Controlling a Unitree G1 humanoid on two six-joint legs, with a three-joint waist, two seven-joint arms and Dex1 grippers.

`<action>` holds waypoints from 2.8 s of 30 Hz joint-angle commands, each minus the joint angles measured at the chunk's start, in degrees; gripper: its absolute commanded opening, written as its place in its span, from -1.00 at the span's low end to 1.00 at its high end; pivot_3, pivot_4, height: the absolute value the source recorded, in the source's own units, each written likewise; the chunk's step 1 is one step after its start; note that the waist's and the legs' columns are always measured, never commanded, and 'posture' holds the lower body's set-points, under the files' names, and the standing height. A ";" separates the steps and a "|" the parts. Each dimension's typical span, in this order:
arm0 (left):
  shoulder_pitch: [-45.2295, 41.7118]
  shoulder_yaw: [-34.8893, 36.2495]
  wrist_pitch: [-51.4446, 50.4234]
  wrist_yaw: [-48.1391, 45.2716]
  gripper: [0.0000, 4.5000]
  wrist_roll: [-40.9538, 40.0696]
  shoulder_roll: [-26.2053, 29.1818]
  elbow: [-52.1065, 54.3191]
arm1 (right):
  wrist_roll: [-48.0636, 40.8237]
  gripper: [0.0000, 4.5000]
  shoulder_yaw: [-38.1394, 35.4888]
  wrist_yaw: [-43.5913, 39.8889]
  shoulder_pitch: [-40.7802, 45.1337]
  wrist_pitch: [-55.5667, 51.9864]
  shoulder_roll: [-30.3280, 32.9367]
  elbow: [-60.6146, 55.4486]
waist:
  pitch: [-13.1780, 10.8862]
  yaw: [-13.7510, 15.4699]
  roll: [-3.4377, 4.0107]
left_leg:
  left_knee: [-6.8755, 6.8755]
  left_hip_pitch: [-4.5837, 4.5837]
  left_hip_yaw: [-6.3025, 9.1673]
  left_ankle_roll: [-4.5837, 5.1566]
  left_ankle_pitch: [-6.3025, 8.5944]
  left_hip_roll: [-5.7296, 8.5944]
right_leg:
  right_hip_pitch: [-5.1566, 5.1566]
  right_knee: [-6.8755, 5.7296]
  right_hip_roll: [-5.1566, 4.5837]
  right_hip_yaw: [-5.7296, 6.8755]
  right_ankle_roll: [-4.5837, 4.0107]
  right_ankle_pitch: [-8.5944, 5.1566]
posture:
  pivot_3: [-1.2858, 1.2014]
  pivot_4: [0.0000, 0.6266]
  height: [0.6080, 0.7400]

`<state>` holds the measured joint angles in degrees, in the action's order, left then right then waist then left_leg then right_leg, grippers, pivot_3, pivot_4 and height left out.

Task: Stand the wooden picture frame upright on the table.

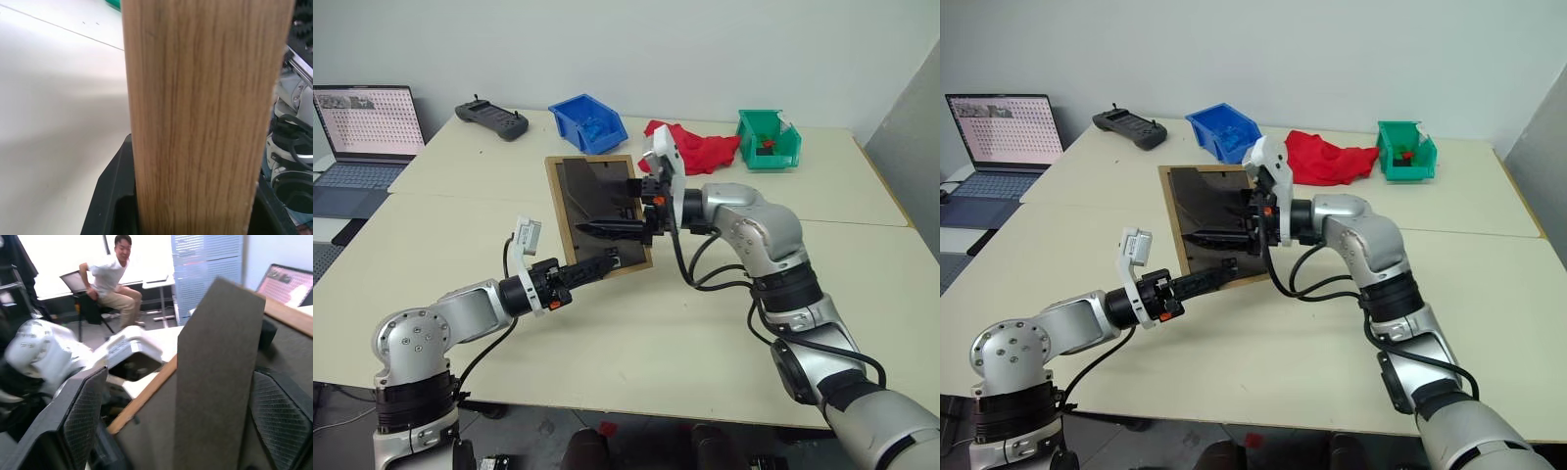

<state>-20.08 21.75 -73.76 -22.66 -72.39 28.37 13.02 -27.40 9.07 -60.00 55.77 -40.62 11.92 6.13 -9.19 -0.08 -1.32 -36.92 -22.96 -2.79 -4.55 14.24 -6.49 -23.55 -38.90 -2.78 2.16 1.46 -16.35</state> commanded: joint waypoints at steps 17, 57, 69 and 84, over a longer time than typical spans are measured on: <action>2.84 -2.92 -0.81 6.63 -0.42 -18.83 4.38 0.63 | 4.06 0.99 -6.97 0.50 -6.63 12.37 18.93 -2.70 | -0.04 0.12 -0.06 | 0.00 0.01 0.00 0.01 0.00 0.02 | 0.01 0.03 0.02 -0.04 0.00 0.00 | 0.03 -0.52 1.00; 8.10 -11.17 9.93 14.46 0.03 -40.61 10.69 0.23 | 91.64 -0.40 21.00 87.40 11.37 112.34 20.34 40.45 | -0.30 -1.46 -0.21 | -0.01 0.13 -0.12 -0.68 -0.25 -0.01 | 0.02 -0.04 -0.07 -0.19 0.01 -0.01 | 0.03 -0.52 1.00; 14.03 3.78 17.42 21.84 1.00 -27.75 19.67 15.04 | 28.18 -0.42 2.43 13.78 3.86 83.28 5.29 56.49 | -0.50 -2.57 -0.54 | 0.05 0.31 -0.13 -0.67 -0.25 -0.08 | 0.26 0.10 -0.06 -0.18 0.01 -0.01 | 0.03 -0.52 1.00; 17.83 -9.24 32.73 16.28 1.00 17.37 14.30 25.78 | 16.83 -0.42 -4.37 -4.29 5.95 33.79 -2.52 55.41 | -0.73 -0.08 -0.18 | 0.02 0.00 -0.17 -0.55 -0.15 -0.09 | -0.10 -0.03 0.05 -0.13 -0.03 -0.01 | 0.03 -0.52 1.00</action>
<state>-2.51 12.31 -43.05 -4.51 -57.17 43.24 37.69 -11.39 5.59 -64.18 60.06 -8.05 9.07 61.49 -9.91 -0.16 -1.50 -36.89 -22.95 -2.99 -5.09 14.10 -6.58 -23.65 -38.94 -2.73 2.00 1.44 -16.36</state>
